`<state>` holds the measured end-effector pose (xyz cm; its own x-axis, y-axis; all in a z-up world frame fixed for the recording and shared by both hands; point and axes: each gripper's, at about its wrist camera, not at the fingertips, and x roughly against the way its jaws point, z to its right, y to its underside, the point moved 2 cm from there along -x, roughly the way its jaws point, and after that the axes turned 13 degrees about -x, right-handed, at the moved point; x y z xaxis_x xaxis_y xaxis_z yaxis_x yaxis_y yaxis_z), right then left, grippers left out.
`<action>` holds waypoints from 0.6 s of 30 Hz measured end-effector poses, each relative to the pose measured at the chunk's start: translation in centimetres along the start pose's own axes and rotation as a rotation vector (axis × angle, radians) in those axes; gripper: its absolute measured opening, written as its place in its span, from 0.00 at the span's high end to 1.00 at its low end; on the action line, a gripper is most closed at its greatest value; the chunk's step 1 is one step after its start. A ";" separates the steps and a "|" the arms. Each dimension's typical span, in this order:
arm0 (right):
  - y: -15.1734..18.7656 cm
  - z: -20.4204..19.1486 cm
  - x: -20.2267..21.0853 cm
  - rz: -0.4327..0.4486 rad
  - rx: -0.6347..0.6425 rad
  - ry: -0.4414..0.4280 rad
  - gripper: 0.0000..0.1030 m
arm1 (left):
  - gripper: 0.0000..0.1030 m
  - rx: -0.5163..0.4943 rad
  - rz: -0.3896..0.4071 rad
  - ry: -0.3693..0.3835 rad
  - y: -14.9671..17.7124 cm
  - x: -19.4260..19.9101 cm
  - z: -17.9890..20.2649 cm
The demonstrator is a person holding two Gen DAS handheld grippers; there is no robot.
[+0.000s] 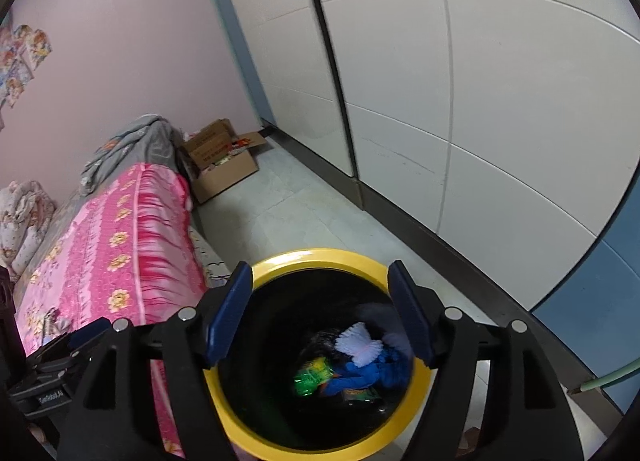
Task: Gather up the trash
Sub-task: 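Move both tools back to the bed toward the black bag and blue puff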
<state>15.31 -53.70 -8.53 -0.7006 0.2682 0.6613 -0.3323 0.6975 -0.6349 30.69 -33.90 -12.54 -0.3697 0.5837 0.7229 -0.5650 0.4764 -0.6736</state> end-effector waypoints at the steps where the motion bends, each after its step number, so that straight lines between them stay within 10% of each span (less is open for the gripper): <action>1: 0.1 -0.5 0.3 0.003 0.006 -0.013 0.34 | 0.19 0.002 0.005 -0.011 0.1 0.5 -0.4; 18: 4.1 -13.2 2.8 -0.043 0.133 -0.281 0.09 | 0.18 0.139 0.072 -0.262 5.4 12.9 -14.7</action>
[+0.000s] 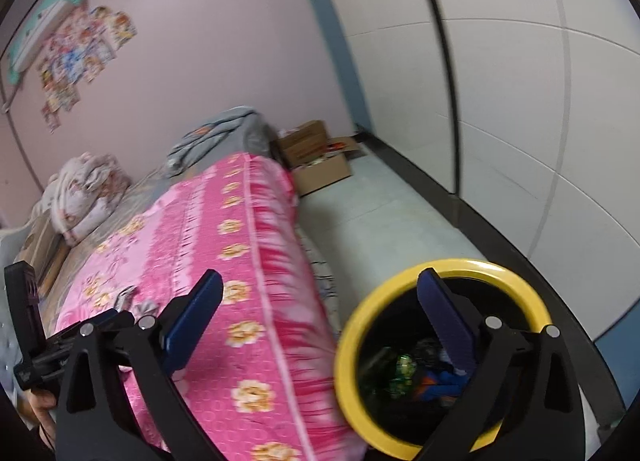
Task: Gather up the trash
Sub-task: 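Move both tools back to the bed toward the black bag and blue puff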
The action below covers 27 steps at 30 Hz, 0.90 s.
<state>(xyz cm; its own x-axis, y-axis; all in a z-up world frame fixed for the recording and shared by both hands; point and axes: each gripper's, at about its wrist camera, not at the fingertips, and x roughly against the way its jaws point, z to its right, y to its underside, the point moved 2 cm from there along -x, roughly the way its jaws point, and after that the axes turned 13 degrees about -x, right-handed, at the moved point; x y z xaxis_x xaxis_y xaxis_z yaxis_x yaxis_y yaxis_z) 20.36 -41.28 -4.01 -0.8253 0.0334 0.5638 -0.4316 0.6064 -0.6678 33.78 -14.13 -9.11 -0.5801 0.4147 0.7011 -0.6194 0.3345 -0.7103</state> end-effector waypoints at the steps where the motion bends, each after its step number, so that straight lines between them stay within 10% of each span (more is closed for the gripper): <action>1: 0.4 -1.3 -0.4 -0.011 0.018 -0.013 0.09 | 0.18 0.010 0.000 -0.010 0.2 0.3 -0.9; 13: 3.9 -12.0 -4.4 -0.098 0.161 -0.089 0.08 | 0.18 0.095 -0.027 -0.154 4.9 3.7 -11.6; 27: 10.4 -19.8 -10.5 -0.283 0.311 -0.123 0.08 | 0.18 0.164 -0.079 -0.156 9.4 1.6 -16.3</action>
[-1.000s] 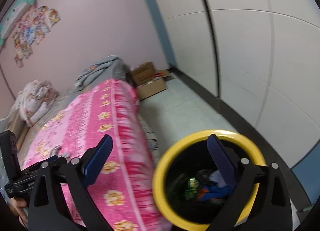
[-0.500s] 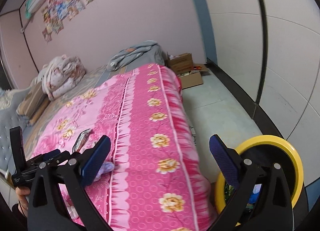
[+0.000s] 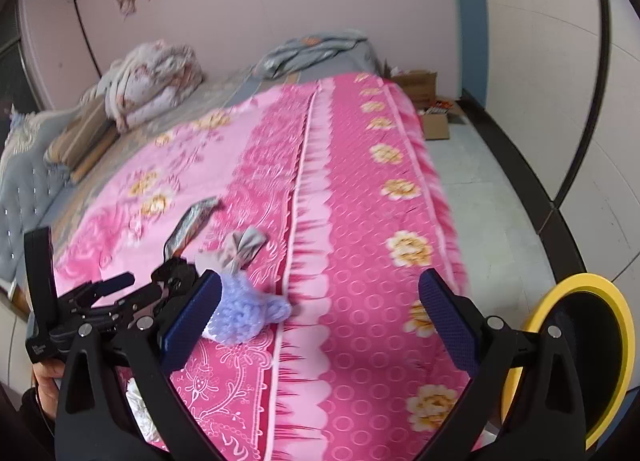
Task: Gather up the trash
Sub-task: 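Move both tools back to the bed toward the black bag and blue puff, then grasp the black plastic bag with the left gripper while the right grasps the blue puff, then carry the black bag and blue puff over the bin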
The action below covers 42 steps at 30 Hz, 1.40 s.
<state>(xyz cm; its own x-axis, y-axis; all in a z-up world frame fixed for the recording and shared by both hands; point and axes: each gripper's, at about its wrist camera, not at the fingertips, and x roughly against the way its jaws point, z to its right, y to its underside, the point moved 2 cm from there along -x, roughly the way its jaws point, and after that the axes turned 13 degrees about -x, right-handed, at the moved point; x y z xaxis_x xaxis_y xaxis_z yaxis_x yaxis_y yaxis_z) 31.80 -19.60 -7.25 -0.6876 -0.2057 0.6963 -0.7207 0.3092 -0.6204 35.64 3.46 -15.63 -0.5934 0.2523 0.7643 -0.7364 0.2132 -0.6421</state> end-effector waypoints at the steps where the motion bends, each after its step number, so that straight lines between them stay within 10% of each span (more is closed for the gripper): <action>1: 0.3 -0.6 -0.8 -0.017 0.011 0.002 0.08 | 0.18 0.006 -0.003 0.005 0.1 -0.2 -0.1; 12: 1.9 -2.9 -6.2 -0.133 0.036 -0.012 0.10 | 0.21 0.023 -0.021 0.039 1.0 -2.5 -0.8; 26: 3.0 -4.4 -9.9 -0.206 0.064 0.001 0.37 | 0.71 0.040 -0.040 0.089 1.8 -3.8 -1.4; 33: 3.8 -5.3 -10.1 -0.227 0.074 -0.031 0.64 | 0.75 0.043 -0.039 0.081 1.8 -3.5 -1.6; 42: 3.6 -5.2 -8.7 -0.178 0.077 -0.032 0.69 | 0.75 0.040 -0.035 0.069 1.9 -2.5 -1.5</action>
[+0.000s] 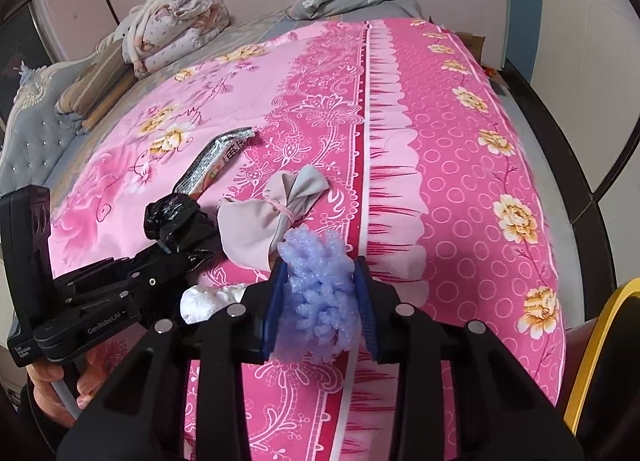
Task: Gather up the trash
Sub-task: 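Carry the black bag and blue puff over the bin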
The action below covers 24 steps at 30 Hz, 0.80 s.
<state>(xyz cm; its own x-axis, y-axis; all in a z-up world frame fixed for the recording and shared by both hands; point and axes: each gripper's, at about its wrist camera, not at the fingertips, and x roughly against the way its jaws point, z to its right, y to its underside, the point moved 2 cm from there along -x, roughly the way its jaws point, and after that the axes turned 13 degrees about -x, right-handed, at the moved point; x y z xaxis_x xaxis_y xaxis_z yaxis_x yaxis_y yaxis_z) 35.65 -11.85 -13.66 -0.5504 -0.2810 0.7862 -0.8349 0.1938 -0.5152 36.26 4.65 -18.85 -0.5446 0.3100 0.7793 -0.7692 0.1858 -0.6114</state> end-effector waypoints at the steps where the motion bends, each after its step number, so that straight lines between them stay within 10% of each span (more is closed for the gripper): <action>1: 0.0 0.1 0.3 0.004 -0.002 -0.004 0.69 | 0.75 -0.001 0.001 -0.003 0.1 0.2 0.0; 24: 0.1 2.3 9.5 0.142 -0.018 -0.046 0.69 | 0.75 -0.057 0.067 -0.045 -2.4 5.6 4.6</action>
<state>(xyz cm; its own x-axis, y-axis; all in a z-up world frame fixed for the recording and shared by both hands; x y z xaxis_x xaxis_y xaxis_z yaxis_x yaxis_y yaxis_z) 30.36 -16.64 -7.04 -0.6629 -0.2924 0.6893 -0.7487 0.2513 -0.6134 33.51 1.67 -12.45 -0.6096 0.2813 0.7411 -0.7112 0.2190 -0.6681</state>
